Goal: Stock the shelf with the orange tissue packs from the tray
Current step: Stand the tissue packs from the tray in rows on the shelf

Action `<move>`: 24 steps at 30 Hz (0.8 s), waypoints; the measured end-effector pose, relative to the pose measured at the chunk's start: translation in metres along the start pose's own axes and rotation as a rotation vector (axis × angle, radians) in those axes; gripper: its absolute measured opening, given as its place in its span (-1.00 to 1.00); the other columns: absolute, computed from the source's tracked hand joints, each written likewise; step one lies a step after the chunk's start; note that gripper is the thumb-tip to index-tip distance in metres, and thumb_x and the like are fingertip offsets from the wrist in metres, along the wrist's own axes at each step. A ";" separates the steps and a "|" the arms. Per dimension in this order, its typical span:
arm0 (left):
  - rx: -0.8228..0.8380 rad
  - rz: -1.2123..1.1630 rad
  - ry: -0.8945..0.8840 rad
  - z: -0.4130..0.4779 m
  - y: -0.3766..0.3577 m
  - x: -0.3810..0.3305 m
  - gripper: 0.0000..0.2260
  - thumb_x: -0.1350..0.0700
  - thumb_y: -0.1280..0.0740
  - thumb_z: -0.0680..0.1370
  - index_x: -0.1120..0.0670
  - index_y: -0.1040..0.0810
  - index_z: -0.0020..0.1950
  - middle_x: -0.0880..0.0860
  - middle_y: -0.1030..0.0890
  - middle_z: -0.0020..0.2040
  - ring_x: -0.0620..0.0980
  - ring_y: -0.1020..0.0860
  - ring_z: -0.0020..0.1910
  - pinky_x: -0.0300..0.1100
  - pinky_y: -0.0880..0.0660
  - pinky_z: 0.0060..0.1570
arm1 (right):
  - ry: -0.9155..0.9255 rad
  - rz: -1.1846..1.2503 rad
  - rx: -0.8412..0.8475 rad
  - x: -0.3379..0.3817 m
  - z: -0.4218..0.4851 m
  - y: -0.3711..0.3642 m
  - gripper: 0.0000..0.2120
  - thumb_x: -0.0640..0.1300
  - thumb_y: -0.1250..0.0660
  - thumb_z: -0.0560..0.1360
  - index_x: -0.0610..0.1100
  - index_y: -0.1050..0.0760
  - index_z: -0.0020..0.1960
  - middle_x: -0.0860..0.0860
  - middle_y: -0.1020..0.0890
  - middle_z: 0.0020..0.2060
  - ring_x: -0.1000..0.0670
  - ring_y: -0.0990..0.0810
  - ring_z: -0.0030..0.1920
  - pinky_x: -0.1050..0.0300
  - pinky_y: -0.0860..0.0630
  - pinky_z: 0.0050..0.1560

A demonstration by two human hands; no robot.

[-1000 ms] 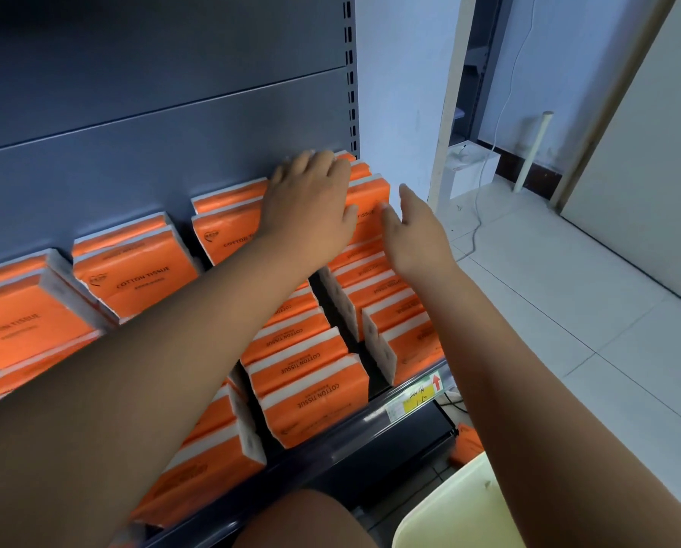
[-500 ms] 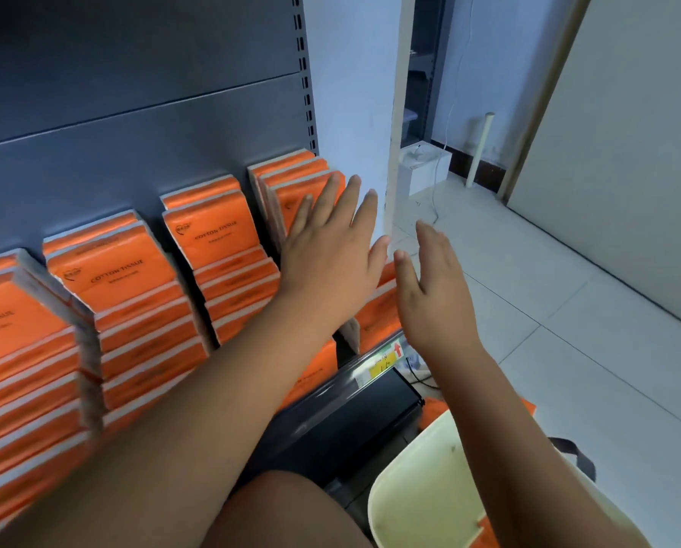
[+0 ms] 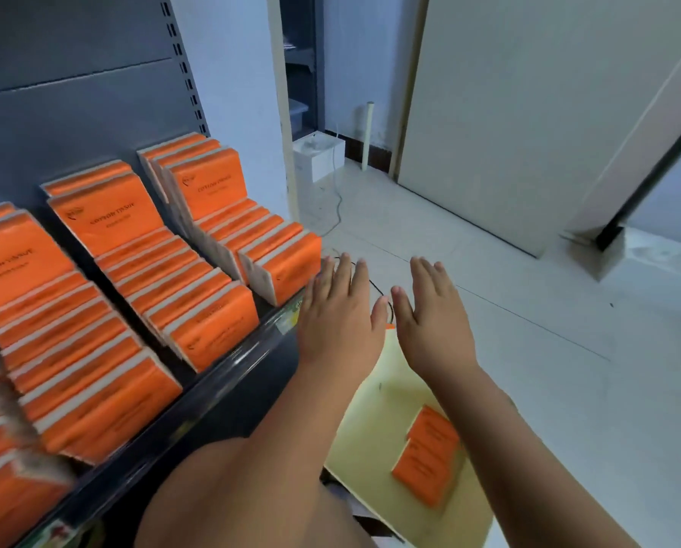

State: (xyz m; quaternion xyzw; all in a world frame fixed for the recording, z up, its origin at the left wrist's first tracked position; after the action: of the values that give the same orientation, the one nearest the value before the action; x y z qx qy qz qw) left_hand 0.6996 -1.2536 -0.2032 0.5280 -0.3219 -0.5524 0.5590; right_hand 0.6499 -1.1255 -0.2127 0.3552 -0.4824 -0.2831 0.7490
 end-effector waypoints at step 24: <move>0.693 -0.078 -0.037 -0.064 -0.195 -0.001 -0.60 -0.13 -0.11 0.70 0.15 -0.42 0.34 0.12 -0.53 0.22 0.12 -0.47 0.11 -0.04 -0.41 -0.05 | -0.573 0.012 0.304 -0.159 -0.170 -0.082 -0.57 -0.01 -0.08 0.71 -0.22 -0.33 0.48 -0.15 -0.41 0.45 -0.13 -0.29 0.50 0.03 -0.30 0.35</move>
State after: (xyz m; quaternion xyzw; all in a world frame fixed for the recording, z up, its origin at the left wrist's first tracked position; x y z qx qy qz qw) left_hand 0.7058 -1.2044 -0.4025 0.6880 -0.4801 -0.4408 0.3191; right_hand 0.7404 -1.0079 -0.4094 0.3660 -0.7124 -0.2920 0.5228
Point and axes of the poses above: each hand's wrist, its own z-axis towards the middle knuckle, its own y-axis out of the back of the hand, x = y × z, the point moved 10 cm from there along z, towards the middle knuckle
